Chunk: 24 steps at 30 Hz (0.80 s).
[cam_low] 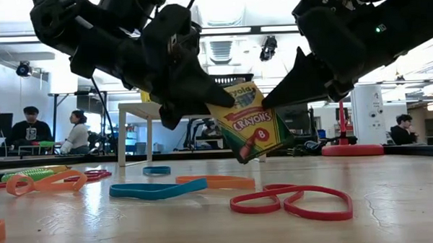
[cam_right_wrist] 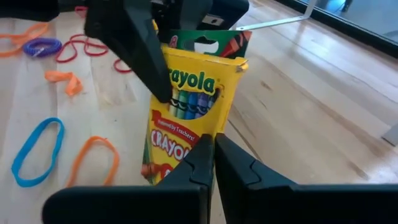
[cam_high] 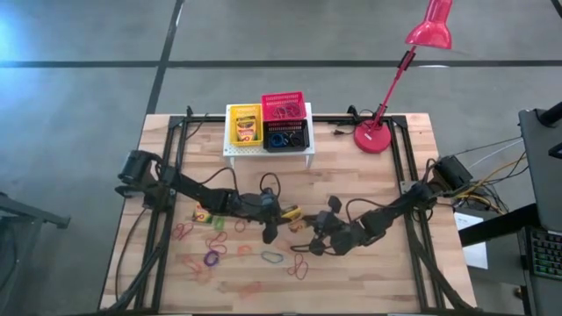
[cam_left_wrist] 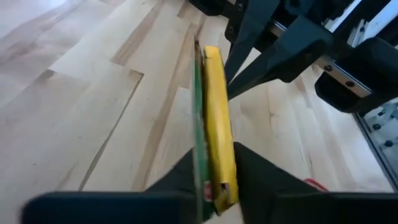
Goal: Pick & Place Office Desk Supplies
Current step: Put the crayon box into the yellow bin
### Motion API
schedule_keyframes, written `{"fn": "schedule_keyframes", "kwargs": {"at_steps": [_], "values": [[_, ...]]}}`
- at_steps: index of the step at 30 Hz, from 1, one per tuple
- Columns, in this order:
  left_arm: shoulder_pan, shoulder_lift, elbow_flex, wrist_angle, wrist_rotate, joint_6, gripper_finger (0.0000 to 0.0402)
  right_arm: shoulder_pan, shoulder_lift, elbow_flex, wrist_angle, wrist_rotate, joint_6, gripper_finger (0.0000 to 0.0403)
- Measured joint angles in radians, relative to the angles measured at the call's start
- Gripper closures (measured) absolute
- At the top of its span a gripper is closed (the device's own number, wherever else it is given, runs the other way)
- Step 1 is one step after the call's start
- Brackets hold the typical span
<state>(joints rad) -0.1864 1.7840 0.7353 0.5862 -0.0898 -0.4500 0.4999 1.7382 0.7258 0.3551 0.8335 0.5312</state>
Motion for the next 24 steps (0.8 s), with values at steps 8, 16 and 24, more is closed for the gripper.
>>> {"fn": "schedule_keyframes", "kwargs": {"at_steps": [8,16,24], "values": [[-0.004,-0.032,0.000,-0.060,0.003,0.032,0.0378,-0.004,-0.065,0.000,-0.084,-0.076,0.007,0.0348],[-0.033,-0.260,0.161,-0.671,-0.073,0.059,0.0363,0.014,-0.183,-0.003,-0.241,-0.074,0.065,0.0274],[-0.043,-0.444,0.479,-1.328,-0.263,0.255,0.0362,0.014,-0.099,-0.004,-0.107,-0.048,0.066,0.0258]]}}
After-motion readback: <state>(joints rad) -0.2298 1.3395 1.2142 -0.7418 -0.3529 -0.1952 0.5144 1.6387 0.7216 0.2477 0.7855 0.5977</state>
